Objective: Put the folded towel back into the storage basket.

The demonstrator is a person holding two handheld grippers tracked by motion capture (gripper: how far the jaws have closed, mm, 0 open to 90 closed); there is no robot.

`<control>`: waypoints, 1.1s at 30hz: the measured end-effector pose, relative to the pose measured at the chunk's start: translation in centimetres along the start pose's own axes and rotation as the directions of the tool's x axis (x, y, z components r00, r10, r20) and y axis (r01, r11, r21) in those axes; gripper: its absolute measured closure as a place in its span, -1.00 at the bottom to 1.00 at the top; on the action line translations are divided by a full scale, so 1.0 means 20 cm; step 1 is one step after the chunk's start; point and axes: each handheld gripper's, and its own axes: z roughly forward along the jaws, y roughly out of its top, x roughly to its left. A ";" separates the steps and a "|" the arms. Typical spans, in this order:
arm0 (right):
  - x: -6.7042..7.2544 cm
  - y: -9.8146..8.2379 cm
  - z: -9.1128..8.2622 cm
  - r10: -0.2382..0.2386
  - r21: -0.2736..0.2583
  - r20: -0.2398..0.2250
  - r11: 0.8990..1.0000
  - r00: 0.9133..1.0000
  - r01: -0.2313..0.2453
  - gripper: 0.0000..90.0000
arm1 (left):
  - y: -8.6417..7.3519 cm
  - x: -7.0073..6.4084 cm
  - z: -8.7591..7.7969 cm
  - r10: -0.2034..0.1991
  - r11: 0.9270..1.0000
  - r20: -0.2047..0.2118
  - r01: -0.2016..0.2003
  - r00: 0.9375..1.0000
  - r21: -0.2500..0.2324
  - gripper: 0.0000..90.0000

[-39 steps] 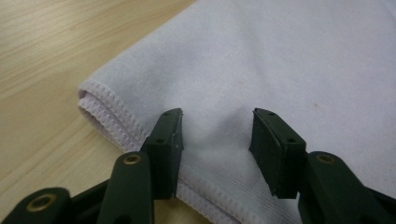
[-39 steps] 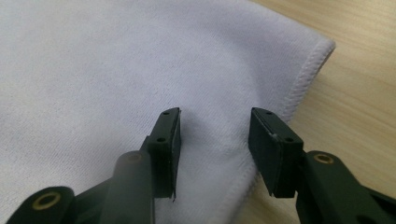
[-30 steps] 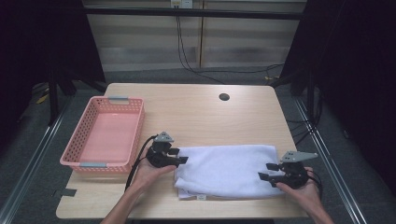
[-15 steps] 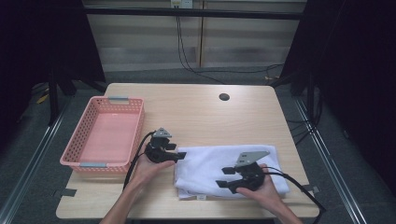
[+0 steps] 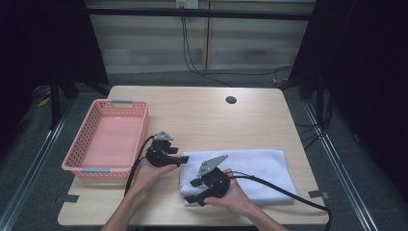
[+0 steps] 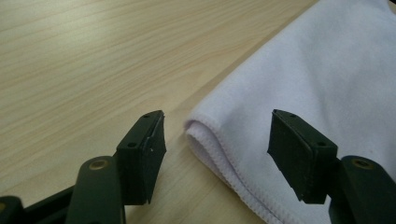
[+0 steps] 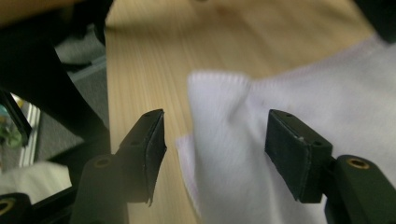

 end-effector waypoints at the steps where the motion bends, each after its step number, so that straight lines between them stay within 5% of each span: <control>1: 0.01 -0.02 0.01 -0.004 0.018 0.006 1.000 1.000 0.004 -0.16 | 0.00 0.00 0.00 0.000 1.000 0.000 0.000 1.000 0.007 -0.20; 5: 0.05 -0.05 0.04 -0.067 0.042 0.049 0.997 0.997 0.065 -0.17 | 0.00 -0.01 0.00 -0.001 1.000 -0.004 0.001 1.000 0.002 -0.20; 13: 0.04 -0.09 0.03 -0.106 0.021 0.067 0.994 0.992 0.105 0.01 | -0.01 0.02 0.01 -0.019 1.000 -0.009 0.019 1.000 0.021 -0.21; 21: 0.09 -0.10 0.04 -0.178 0.030 0.150 0.984 0.972 0.176 0.13 | -0.01 0.05 0.01 -0.049 0.999 -0.022 0.049 0.999 0.011 -0.22; 25: 0.07 -0.10 0.03 -0.155 0.023 0.177 0.988 0.972 0.154 0.52 | 0.00 0.06 0.03 -0.052 0.999 -0.019 0.052 0.998 0.013 -0.24; 26: 0.06 -0.10 0.03 -0.120 0.014 0.169 0.993 0.978 0.119 0.61 | 0.00 0.06 0.04 -0.052 0.999 -0.015 0.052 0.999 0.013 -0.24; 28: 0.03 -0.10 0.02 -0.049 -0.003 0.149 0.999 0.988 0.050 0.67 | 0.00 0.06 0.04 -0.057 0.998 -0.005 0.057 0.998 0.010 -0.25; 33: -0.01 -0.09 0.01 0.003 -0.013 0.112 1.000 0.994 -0.001 0.73 | 0.00 0.05 0.06 -0.043 0.999 0.022 0.042 0.999 0.030 -0.17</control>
